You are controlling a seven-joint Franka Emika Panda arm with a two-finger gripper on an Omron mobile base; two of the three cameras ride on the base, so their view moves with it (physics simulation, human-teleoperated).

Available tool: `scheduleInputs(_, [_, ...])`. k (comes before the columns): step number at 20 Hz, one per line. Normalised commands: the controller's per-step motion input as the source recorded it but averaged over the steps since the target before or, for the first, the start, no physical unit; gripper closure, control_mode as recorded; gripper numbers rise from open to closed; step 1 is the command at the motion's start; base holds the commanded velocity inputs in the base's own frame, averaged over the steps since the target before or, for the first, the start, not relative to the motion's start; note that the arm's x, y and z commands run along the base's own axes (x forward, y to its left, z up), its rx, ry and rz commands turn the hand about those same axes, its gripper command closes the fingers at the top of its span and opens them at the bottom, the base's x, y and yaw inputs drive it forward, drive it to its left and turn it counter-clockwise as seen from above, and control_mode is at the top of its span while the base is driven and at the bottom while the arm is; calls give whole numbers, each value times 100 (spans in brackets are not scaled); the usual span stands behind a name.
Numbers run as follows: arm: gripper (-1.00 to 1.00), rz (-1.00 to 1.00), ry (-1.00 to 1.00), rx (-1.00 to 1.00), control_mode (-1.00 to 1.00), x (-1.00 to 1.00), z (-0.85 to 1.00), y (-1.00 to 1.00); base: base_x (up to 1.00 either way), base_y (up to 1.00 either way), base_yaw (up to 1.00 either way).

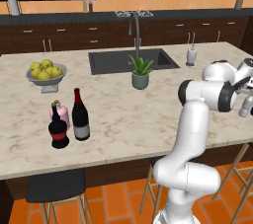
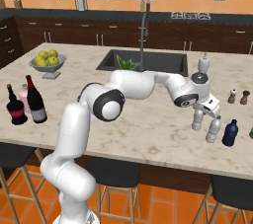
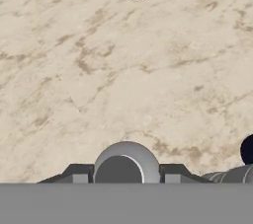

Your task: Move the plastic bottles in the middle to the plastics group, and the glass bottles in the middle to the glass group.

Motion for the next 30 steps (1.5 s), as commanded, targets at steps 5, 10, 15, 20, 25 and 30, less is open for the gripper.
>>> scheduleInputs(5, [100,0,-8,0,-100,18,0,38,0,0,0])
scheduleInputs(10, [100,0,0,0,-100,-26,0,0,0,0,0])
scheduleInputs(15, [100,-4,0,-1,-100,2,18,1,0,0,0])
scheduleInputs(20, [100,-11,3,0,-100,0,0,0,0,0,0])
scheduleInputs(25, [100,-11,11,0,-100,0,-17,0,0,0,0])
scheduleInputs(30, [100,-20,2,0,-100,1,-1,0,0,0,0])
